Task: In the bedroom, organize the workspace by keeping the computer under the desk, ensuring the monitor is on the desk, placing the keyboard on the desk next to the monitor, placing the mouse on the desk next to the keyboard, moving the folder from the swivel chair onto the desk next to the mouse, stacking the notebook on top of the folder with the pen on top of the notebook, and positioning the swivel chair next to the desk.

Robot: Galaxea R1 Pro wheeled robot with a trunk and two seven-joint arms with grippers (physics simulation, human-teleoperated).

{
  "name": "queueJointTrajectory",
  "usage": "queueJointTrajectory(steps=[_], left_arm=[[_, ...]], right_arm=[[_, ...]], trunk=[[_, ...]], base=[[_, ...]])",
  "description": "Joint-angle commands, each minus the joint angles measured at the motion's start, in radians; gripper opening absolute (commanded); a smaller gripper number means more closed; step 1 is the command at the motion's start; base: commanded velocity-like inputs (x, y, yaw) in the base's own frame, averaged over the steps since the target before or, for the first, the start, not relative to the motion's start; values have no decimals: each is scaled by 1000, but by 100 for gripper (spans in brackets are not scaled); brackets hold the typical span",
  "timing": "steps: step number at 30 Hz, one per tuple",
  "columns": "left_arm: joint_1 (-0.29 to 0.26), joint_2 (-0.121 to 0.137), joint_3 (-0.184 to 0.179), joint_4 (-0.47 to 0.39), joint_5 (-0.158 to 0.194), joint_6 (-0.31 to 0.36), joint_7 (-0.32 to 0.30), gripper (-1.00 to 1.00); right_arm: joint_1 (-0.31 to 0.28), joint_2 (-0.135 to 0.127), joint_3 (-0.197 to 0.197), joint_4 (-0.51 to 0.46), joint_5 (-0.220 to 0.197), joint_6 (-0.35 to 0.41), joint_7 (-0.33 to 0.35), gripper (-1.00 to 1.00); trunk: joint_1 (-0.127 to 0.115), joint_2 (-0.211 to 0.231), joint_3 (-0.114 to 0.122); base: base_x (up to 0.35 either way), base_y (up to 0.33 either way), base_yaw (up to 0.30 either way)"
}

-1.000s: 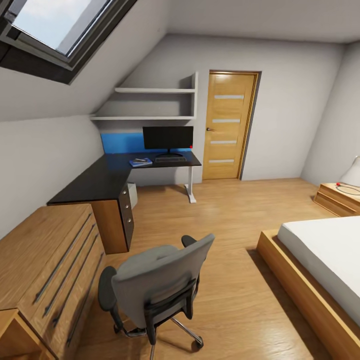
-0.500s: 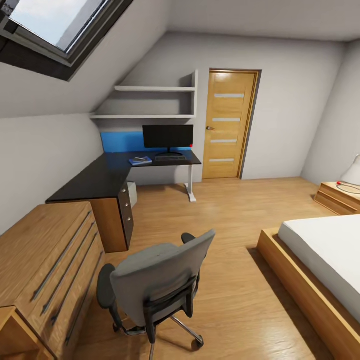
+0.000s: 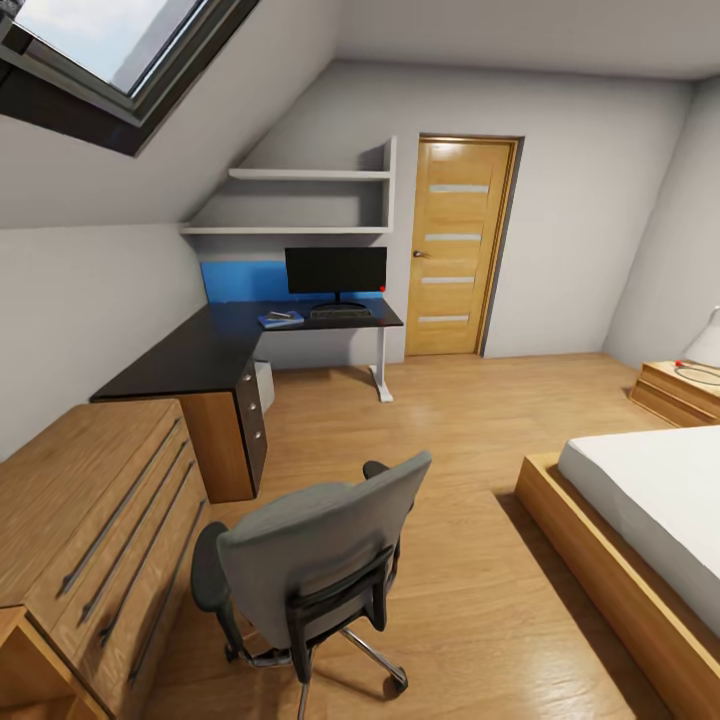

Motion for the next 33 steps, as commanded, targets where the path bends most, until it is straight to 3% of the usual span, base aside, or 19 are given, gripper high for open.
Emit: queueJointTrajectory(steps=[1,20,27,33], left_arm=[[-1,0,-8,-1,1,-2,9,100],[0,0,-8,-6,2,-1,9,100],[-1,0,-8,-6,2,-1,9,100],[0,0,-8,-6,2,-1,8,100]], right_arm=[[-1,0,9,0,-2,-2,-8,100],[-1,3,12,0,-1,-5,-6,100],[-1,3,12,0,-1,-4,-6,100],[-1,3,12,0,-1,-4,-6,100]], trunk=[[4,-8,-4],[77,-141,-64],[104,-190,-86],[104,-190,-86]], base=[[0,0,0],[0,0,1],[0,0,125],[0,0,189]])
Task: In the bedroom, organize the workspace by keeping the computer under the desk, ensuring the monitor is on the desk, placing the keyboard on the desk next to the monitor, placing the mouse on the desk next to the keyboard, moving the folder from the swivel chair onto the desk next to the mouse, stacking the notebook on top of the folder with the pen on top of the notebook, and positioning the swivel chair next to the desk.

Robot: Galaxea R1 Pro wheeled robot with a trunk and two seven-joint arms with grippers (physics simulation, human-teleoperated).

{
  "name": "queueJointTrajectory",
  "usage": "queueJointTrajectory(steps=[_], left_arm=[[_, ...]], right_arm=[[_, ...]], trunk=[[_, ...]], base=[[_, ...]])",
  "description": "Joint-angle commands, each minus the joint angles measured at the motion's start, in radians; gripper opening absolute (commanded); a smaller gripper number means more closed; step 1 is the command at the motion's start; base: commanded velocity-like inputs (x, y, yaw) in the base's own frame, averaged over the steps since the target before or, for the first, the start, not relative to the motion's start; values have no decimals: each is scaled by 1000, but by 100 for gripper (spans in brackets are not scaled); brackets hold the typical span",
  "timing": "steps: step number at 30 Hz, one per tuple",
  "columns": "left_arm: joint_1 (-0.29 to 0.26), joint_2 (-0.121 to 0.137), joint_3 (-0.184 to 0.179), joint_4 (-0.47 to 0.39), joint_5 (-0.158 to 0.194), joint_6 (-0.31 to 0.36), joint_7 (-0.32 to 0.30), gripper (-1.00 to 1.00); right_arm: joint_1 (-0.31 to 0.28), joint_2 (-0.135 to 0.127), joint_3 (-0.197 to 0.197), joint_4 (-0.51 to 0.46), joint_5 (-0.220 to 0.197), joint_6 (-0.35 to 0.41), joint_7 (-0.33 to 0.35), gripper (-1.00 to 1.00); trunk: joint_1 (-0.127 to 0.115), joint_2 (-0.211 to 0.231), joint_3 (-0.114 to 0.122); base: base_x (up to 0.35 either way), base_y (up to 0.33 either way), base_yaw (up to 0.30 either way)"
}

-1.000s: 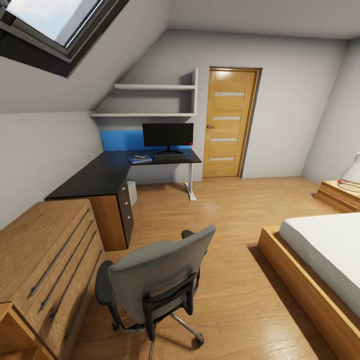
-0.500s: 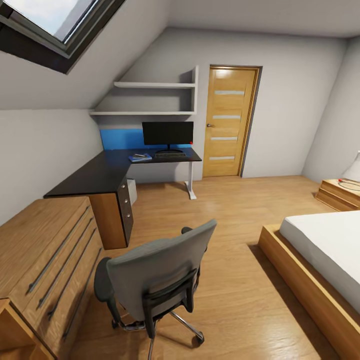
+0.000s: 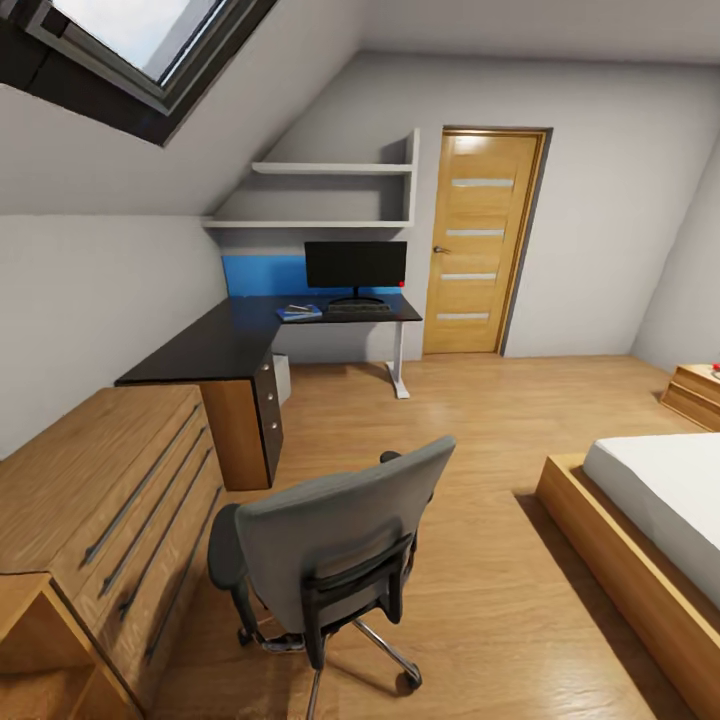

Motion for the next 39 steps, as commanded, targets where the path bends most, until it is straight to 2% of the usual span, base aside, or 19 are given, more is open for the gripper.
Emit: queueJointTrajectory(steps=[1,21,39], left_arm=[[-1,0,-8,0,1,-2,9,100],[-1,0,-8,0,0,-5,8,100],[-1,-1,-8,0,0,-5,7,100]], right_arm=[[-1,0,9,0,-2,-2,-8,100],[-1,0,9,0,-2,-2,-8,100],[-1,0,9,0,-2,-2,-8,100]], trunk=[[0,-1,-1],[0,-1,-1],[0,-1,-4]], base=[[0,0,98],[0,0,86],[0,0,32]])
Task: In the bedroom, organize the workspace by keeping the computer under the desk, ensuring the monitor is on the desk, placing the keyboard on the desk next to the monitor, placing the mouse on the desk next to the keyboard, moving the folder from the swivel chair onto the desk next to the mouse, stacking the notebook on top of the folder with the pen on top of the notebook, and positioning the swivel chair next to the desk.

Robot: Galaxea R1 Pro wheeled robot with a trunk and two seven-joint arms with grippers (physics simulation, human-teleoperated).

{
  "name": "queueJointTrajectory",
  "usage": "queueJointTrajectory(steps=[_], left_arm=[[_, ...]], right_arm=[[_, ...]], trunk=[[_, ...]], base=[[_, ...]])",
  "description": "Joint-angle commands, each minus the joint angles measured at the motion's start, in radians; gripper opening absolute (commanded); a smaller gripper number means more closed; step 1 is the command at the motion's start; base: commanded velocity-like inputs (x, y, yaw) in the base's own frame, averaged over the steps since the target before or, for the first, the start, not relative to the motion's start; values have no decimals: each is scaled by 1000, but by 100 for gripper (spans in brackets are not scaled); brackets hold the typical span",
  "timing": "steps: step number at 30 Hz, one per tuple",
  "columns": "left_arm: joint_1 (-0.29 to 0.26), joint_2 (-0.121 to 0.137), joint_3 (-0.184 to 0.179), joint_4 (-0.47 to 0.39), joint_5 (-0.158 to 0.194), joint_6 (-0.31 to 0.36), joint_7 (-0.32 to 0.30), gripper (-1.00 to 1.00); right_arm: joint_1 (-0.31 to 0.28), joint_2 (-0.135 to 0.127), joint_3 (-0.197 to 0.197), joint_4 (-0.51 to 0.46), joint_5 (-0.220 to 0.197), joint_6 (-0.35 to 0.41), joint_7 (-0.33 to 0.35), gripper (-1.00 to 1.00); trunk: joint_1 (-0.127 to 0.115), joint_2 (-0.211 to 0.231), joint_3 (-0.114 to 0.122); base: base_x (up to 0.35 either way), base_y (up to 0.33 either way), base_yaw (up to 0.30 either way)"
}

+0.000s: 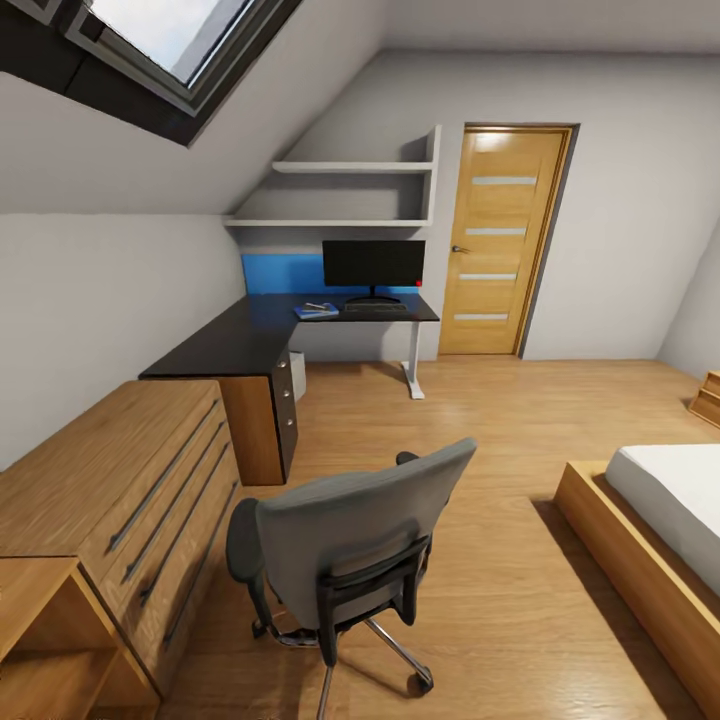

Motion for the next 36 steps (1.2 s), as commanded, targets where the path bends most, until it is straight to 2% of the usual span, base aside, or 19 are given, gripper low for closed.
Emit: queueJointTrajectory(steps=[1,17,36], left_arm=[[-1,0,-9,0,1,-2,9,100],[-1,0,-9,0,0,-2,9,100],[-1,0,-9,0,0,-2,9,100]], right_arm=[[-1,0,9,0,-2,-1,-8,100],[-1,0,9,0,-2,-2,-8,100],[-1,0,9,0,-2,-2,-8,100]], trunk=[[0,-1,-2],[0,-1,-10],[0,-1,-10]], base=[[0,0,98],[-2,0,52],[-74,0,0]])
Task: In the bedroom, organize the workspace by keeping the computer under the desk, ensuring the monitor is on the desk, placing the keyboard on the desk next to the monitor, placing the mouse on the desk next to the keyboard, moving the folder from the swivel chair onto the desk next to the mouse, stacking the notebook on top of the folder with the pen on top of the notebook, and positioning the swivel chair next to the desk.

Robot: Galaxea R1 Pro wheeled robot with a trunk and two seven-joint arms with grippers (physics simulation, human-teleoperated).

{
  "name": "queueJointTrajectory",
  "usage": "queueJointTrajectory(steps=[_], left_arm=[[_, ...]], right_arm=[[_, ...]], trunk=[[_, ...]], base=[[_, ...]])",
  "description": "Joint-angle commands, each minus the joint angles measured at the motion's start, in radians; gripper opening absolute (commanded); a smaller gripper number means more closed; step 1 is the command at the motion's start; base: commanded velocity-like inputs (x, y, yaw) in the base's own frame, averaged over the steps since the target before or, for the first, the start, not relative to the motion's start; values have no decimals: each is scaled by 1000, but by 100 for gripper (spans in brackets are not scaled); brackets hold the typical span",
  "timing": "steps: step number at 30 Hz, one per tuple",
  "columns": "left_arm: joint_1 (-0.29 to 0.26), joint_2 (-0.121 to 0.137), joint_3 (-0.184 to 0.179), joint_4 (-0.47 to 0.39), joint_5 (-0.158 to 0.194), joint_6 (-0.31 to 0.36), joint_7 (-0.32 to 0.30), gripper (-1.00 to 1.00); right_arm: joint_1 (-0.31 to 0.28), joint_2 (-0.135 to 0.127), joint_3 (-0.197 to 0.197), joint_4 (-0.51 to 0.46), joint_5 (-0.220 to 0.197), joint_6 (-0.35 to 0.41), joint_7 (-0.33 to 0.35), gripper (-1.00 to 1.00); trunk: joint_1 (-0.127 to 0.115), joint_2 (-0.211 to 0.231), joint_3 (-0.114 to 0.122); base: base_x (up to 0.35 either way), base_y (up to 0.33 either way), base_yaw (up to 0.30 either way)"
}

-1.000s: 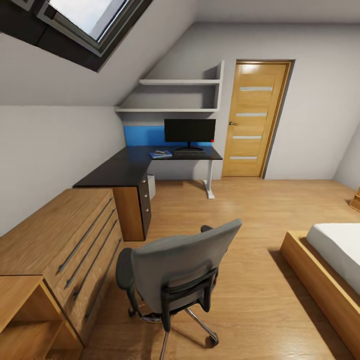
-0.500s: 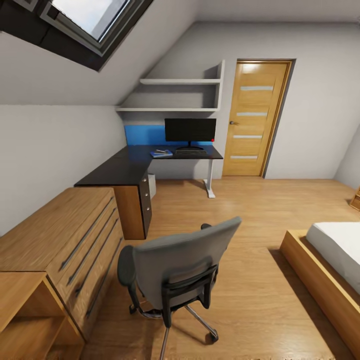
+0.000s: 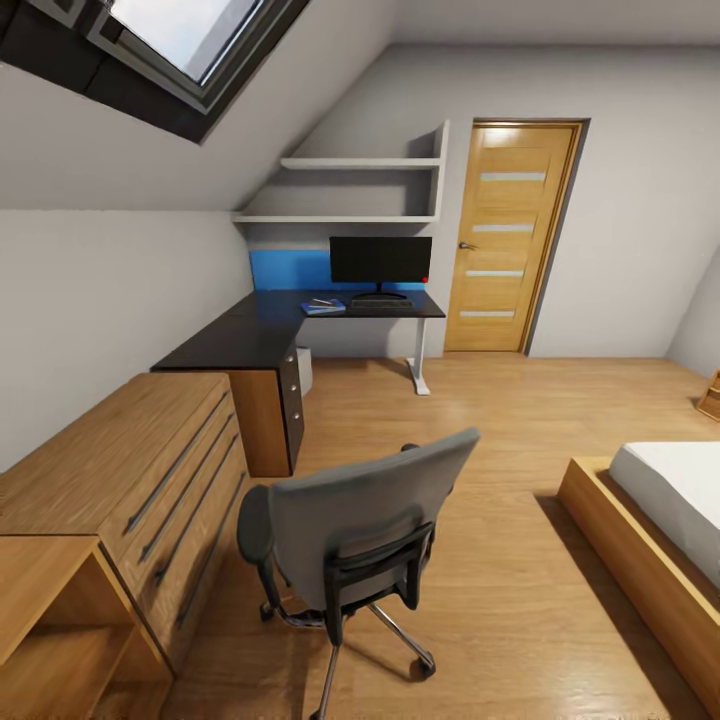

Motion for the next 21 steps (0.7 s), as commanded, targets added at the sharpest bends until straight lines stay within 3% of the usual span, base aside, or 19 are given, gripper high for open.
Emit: queueJointTrajectory(steps=[1,21], left_arm=[[-1,0,-9,0,2,-2,9,100],[-1,0,-8,0,1,1,9,100]], right_arm=[[-1,0,9,0,-2,-2,-8,100],[-1,0,9,0,-2,-2,-7,100]], trunk=[[0,-1,-1],[0,-1,-1]], base=[[-93,0,0],[-15,0,0]])
